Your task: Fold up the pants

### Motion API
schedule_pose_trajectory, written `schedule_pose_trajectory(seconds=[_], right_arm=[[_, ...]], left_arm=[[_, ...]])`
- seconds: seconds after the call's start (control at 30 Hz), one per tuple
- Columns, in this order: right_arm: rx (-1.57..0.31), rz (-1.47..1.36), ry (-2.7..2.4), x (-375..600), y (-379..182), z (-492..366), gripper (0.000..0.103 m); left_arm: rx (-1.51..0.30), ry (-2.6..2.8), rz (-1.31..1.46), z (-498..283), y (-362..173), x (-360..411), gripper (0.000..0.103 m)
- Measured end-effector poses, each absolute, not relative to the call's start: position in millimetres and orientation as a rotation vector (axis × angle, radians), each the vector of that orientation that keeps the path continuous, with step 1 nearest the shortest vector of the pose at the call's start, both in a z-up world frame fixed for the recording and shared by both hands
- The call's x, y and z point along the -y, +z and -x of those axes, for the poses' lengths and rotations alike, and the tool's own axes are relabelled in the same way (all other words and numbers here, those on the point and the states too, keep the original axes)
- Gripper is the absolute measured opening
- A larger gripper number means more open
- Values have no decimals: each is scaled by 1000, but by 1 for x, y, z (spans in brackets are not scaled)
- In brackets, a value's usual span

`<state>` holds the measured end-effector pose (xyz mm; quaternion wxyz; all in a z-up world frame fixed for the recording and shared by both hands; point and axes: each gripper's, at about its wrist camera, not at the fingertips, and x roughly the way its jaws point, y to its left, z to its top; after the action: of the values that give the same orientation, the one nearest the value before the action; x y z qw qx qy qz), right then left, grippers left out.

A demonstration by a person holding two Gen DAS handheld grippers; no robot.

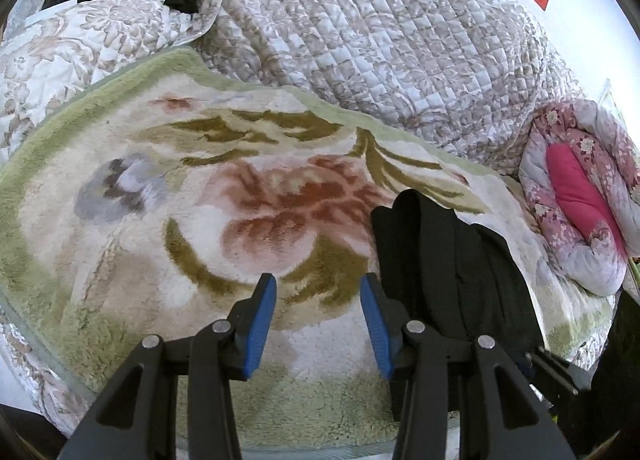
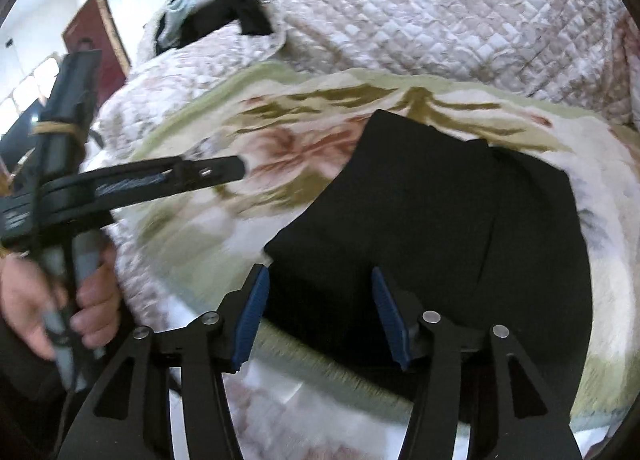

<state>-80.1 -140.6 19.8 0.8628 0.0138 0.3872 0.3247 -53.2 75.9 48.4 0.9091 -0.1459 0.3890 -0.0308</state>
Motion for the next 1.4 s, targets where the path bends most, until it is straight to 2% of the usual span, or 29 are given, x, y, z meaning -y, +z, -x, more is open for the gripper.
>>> schedule_pose_trajectory(seconds=[0.13, 0.23, 0.57, 0.63, 0.7, 0.8, 1.0, 1.17, 1.23, 1.3, 1.33, 1.4], right_arm=[[-800, -100, 689, 167, 28, 80, 54], [-769, -151, 588, 196, 34, 74, 54], [-799, -285, 358, 257, 14, 70, 54], [-794, -271, 354, 255, 15, 70, 54], [-789, -266, 356, 253, 15, 71, 54], [-789, -269, 355, 253, 15, 72, 54], [-790, -275, 352, 254, 13, 72, 54], [-787, -276, 350, 255, 14, 73, 54], [-765, -261, 337, 256, 18, 77, 54], [-728, -230, 340, 255, 25, 83, 40], [-725, -215, 342, 253, 26, 84, 28], [-781, -186, 348, 248, 16, 80, 24]], left_arm=[[-804, -135, 326, 52, 47, -71, 47], [-822, -228, 337, 49, 44, -57, 53], [-883, -342, 245, 44, 27, -7, 53], [-862, -349, 222, 49, 30, -4, 48], [-850, -335, 225, 50, 31, -7, 34], [-827, -342, 265, 53, 36, -18, 22], [-807, -370, 264, 55, 41, -17, 19], [-901, -349, 302, 43, 25, -25, 23], [-908, -355, 280, 45, 27, -24, 20], [-895, -353, 244, 50, 33, -21, 13], [-888, -357, 232, 52, 35, -19, 12], [-890, -354, 203, 56, 36, -17, 11]])
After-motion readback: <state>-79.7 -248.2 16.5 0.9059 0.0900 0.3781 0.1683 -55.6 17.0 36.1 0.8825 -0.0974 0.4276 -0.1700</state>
